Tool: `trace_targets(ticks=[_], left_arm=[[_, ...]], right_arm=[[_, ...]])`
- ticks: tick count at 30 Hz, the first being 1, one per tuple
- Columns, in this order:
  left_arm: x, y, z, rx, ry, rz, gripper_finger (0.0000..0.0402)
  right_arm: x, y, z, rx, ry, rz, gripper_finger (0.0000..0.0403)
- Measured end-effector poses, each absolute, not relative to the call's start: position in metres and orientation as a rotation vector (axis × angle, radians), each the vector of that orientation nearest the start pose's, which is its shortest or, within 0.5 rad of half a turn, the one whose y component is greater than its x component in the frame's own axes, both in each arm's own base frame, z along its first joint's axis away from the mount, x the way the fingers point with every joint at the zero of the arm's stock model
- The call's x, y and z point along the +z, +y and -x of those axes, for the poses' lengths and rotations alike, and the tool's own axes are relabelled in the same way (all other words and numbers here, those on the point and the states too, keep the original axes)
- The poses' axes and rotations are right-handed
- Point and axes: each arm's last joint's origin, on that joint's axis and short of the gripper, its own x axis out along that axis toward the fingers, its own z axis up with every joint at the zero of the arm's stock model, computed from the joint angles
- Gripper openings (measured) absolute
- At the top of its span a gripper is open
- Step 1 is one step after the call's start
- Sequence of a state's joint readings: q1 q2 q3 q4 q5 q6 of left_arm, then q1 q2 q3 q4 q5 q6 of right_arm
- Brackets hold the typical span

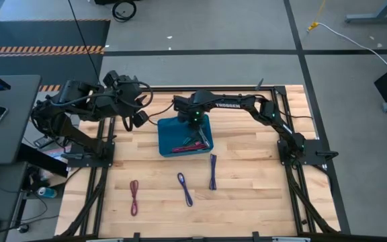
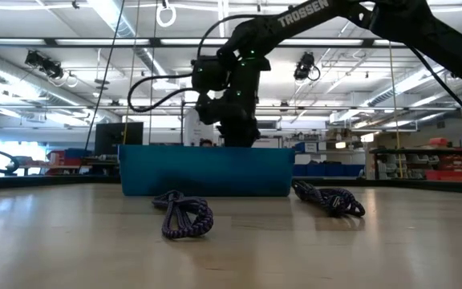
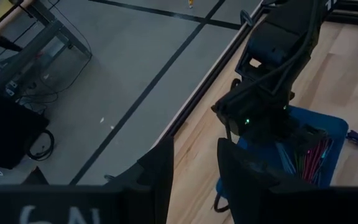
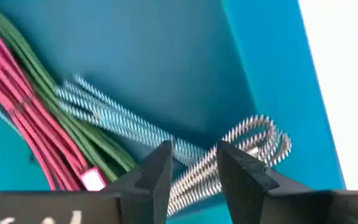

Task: Pick and place USB-C Cables
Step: Adjust the charger cables in the blue bin

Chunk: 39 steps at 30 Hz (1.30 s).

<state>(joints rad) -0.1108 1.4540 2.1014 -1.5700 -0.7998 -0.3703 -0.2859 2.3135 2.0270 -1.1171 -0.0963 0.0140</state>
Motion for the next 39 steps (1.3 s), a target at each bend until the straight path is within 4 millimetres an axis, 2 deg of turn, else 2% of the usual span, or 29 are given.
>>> trace_targets(ticks=[7,16,26,34,39], left_arm=[[0.491,-0.002,-0.203,0.761,0.725,-0.12,0.013],[0.491,-0.002,-0.203,0.758,0.728,-0.126,0.013],[0.491,-0.002,-0.203,0.749,0.738,-0.15,0.013],[0.491,-0.002,-0.202,0.745,0.743,-0.16,0.013],[0.491,-0.002,-0.202,0.743,0.744,-0.163,0.013]], right_arm=[[0.191,-0.13,-0.448,-0.305,1.374,-0.354,0.0135],[0.187,-0.12,-0.447,-0.407,1.401,-0.432,0.0137],[0.193,-0.115,-0.439,-0.453,1.493,-0.442,0.0155],[0.174,-0.114,-0.444,-0.461,1.417,-0.507,0.0163],[0.163,-0.112,-0.44,-0.449,1.441,-0.518,0.0163]])
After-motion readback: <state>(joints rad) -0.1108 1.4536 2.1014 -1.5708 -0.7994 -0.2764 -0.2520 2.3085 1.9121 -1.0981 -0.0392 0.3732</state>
